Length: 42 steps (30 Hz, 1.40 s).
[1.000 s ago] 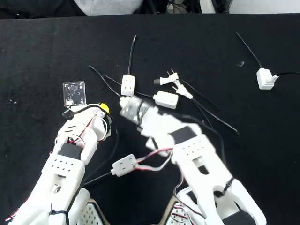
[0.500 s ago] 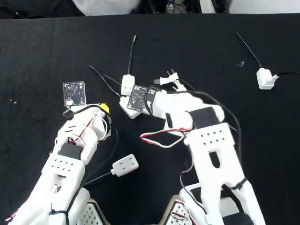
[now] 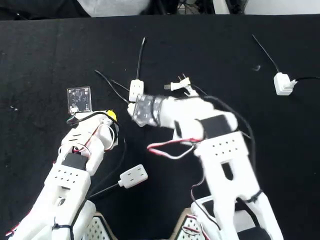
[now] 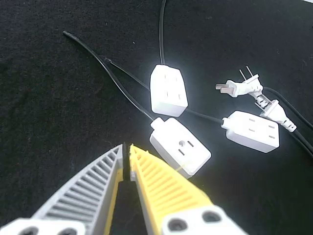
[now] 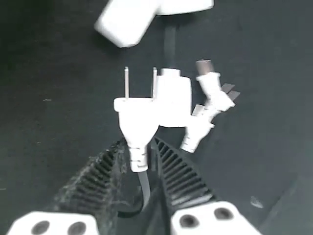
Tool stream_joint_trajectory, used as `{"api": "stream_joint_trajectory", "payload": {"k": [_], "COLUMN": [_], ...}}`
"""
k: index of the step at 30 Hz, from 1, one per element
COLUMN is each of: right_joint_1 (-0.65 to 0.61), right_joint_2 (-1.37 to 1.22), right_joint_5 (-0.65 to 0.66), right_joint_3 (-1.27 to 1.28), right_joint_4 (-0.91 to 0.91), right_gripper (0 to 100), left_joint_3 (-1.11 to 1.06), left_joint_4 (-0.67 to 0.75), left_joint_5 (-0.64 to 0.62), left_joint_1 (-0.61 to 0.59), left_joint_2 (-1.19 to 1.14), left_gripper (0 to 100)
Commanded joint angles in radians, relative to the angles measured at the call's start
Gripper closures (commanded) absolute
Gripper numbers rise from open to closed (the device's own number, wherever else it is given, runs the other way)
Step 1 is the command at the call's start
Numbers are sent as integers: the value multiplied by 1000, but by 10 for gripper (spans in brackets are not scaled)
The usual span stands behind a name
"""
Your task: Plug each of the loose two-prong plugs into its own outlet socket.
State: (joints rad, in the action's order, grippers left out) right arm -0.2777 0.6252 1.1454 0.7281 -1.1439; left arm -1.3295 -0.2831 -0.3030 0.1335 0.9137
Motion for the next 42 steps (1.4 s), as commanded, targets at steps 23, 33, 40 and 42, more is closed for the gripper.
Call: {"api": "stream_joint_trajectory", "payload": {"k": [23,33,40,42], "right_joint_1": [-135,-133,-133,-133], "right_joint_2": [22,-183,-360,-352], "right_joint_5": [-404,-451,-451,-451], "right_joint_3": [575,400,263,246], "right_joint_4": [598,482,479,477], "right_gripper": [974,892,890,890], "left_joint_3": [18,15,16,16], "left_joint_4": [15,15,15,15], "left_joint_5": [6,6,6,6], "left_joint_1": [4,4,4,4], "left_joint_2": [11,11,11,11], "left_gripper": [970,970,970,970]}}
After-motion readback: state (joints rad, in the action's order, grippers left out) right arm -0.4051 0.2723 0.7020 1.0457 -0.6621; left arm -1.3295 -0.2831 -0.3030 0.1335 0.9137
